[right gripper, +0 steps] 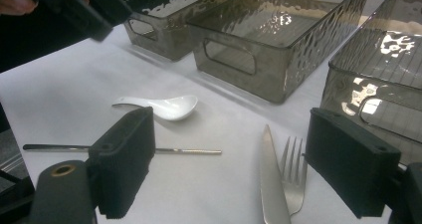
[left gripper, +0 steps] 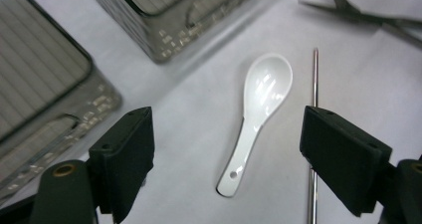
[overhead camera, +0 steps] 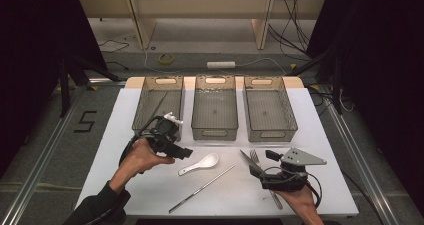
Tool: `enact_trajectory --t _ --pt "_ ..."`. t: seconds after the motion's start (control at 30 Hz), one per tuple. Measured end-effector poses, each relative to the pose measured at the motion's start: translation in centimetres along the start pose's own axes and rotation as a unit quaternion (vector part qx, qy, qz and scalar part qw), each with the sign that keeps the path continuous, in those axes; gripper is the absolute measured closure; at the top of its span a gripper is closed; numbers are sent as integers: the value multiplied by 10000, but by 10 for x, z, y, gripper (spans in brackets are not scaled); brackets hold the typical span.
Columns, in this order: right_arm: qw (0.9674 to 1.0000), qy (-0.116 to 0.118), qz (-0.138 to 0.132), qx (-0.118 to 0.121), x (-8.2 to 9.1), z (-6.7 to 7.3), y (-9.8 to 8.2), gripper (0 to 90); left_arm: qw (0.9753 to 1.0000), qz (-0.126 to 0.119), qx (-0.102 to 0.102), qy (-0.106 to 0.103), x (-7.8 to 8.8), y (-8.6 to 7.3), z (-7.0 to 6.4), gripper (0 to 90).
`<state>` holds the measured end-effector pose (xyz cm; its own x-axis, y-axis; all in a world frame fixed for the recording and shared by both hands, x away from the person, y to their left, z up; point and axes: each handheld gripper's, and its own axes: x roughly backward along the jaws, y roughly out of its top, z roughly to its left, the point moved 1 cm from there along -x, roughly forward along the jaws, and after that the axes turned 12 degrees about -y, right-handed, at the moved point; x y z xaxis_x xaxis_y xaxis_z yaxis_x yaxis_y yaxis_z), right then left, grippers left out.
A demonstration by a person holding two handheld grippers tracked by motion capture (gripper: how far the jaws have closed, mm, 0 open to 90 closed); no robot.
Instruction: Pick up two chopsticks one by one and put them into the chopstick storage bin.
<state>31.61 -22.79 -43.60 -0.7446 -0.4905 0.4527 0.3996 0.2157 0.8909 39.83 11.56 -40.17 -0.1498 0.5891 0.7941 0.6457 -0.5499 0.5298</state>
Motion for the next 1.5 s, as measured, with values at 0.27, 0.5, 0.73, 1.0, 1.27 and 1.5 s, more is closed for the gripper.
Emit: enact_trajectory --t 0.27,0.5,0.73,1.0,1.27,1.5 --pt "10000 -8 16 23 0 0 0 207 9990 342 -226 -157 -22 -13 -21 209" --pt "10000 -21 17 25 1 0 0 207 9967 701 -351 -214 -35 -24 -33 228" --pt "10000 12 39 53 0 1 0 207 9927 1075 -499 -241 -48 -33 -43 317" --pt "10000 20 56 66 0 1 0 208 9888 1324 -560 -399 -60 -39 -48 455" --pt "9999 26 63 74 -1 1 0 209 9865 1443 -624 -466 -68 -41 -54 563" --pt "10000 31 66 67 0 1 0 210 9853 1482 -720 -453 -74 -42 -59 653"
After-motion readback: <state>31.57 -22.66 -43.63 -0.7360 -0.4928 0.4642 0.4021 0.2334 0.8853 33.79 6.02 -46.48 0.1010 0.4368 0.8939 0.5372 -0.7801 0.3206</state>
